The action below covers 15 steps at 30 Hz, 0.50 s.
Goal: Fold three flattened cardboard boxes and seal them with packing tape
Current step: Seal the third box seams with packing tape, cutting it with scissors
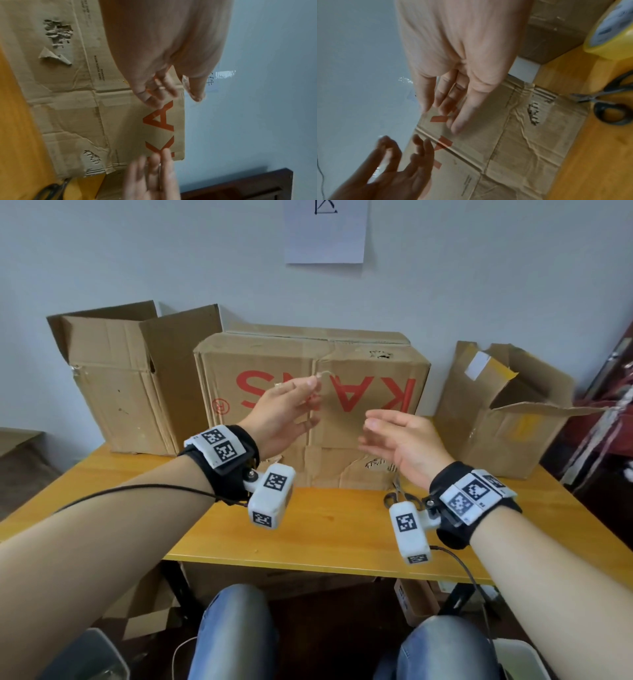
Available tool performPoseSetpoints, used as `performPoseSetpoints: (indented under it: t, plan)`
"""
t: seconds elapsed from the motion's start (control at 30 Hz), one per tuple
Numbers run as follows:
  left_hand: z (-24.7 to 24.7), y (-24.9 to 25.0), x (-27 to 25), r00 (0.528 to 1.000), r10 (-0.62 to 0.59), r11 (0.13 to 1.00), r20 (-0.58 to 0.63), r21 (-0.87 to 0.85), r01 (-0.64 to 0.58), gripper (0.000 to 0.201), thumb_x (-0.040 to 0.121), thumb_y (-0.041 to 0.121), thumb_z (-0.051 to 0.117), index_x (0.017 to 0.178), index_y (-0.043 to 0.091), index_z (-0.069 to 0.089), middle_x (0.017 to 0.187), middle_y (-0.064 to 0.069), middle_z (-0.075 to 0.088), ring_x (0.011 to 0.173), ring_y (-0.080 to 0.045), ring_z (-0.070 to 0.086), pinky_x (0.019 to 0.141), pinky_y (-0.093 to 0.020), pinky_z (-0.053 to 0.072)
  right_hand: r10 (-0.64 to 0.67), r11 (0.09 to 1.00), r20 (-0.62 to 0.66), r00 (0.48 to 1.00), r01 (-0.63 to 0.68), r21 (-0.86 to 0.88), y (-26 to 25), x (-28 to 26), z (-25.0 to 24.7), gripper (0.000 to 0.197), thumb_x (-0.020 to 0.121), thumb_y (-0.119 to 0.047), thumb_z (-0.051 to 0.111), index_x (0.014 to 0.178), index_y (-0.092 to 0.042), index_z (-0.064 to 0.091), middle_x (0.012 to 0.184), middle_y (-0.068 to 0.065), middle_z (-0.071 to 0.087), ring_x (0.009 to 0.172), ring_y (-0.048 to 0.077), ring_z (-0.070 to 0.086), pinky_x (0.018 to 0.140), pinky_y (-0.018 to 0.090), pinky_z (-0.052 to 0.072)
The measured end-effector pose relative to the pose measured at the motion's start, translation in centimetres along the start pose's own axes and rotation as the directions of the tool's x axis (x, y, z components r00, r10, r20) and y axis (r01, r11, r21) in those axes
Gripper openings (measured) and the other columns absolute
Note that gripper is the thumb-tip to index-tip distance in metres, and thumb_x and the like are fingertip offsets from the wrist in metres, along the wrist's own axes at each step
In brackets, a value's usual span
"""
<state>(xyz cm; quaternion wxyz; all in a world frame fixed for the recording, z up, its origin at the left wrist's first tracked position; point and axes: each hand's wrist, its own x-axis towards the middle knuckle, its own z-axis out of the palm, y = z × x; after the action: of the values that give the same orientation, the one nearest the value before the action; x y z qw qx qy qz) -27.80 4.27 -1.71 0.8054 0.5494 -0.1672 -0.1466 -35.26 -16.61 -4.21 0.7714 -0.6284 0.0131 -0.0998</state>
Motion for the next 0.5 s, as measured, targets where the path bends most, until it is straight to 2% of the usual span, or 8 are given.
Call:
performPoseSetpoints:
  t: [0.07,0.13,0.23,0.33,0.4,0.5]
  plan:
    - [-0.1,-0.2,0.1,0.999,-0.014,0.992,0.031,0.129,0.010,0.016,0.101,0.024,0.057,0.106,0.014,0.068,0.110,0.004,0.070,0.109,-0.015,0.065,0.081,-0.026,0.053,-0.029,0.988,-0.016,0.999,0.027,-0.152,0.1,0.0,-0.3,0.018,0.089,-0.013,0.075,0.106,-0.009,0.075,0.090,0.011,0.067,0.072,0.023,0.066,0.064,0.037,0.061]
    - [0.5,-0.7,-0.2,0.998,-0.024,0.963,0.056,0.270,0.008,0.017,0.102,0.024,0.056,0.101,0.012,0.068,0.104,0.002,0.075,0.104,-0.014,0.071,0.078,-0.026,0.054,-0.098,0.952,-0.002,0.995,0.093,-0.290,0.0,0.1,0.2,0.022,0.089,-0.022,0.076,0.110,-0.016,0.075,0.084,0.004,0.068,0.066,0.020,0.062,0.058,0.036,0.057]
    - [1.2,-1.4,-0.4,0.996,-0.042,0.916,0.076,0.401,0.008,0.021,0.098,0.024,0.062,0.101,0.003,0.069,0.094,0.002,0.077,0.090,-0.010,0.073,0.074,-0.025,0.057,-0.219,0.902,0.052,0.974,0.223,-0.369,-0.7,0.2,1.4,0.028,0.090,-0.025,0.075,0.117,-0.021,0.072,0.080,-0.003,0.066,0.060,0.017,0.060,0.050,0.033,0.054]
    - [1.1,-2.1,-0.4,0.994,-0.045,0.872,0.100,0.490,-0.009,0.019,0.091,0.025,0.072,0.094,0.006,0.071,0.087,0.002,0.076,0.092,-0.012,0.072,0.076,-0.028,0.058,-0.311,0.792,0.100,0.945,0.316,-0.522,-1.1,0.3,2.0,0.013,0.090,-0.023,0.075,0.101,-0.021,0.079,0.080,-0.001,0.068,0.055,0.019,0.060,0.047,0.037,0.055]
    - [1.0,-2.1,-0.3,0.996,-0.040,0.870,0.075,0.493,-0.003,0.018,0.088,0.023,0.075,0.091,0.006,0.071,0.087,-0.002,0.074,0.093,-0.014,0.071,0.073,-0.027,0.057,-0.277,0.781,0.135,0.951,0.304,-0.545,-1.2,0.3,2.0,0.008,0.090,-0.022,0.074,0.093,-0.018,0.081,0.084,0.001,0.071,0.059,0.019,0.062,0.051,0.041,0.058]
    - [0.8,-1.9,-0.5,0.998,-0.040,0.884,0.055,0.467,0.009,0.016,0.089,0.021,0.075,0.089,0.006,0.069,0.093,-0.009,0.073,0.092,-0.015,0.071,0.070,-0.024,0.056,-0.159,0.845,0.180,0.971,0.228,-0.483,-1.2,0.2,2.1,0.012,0.088,-0.018,0.077,0.099,-0.014,0.081,0.090,0.004,0.077,0.066,0.019,0.066,0.056,0.039,0.060]
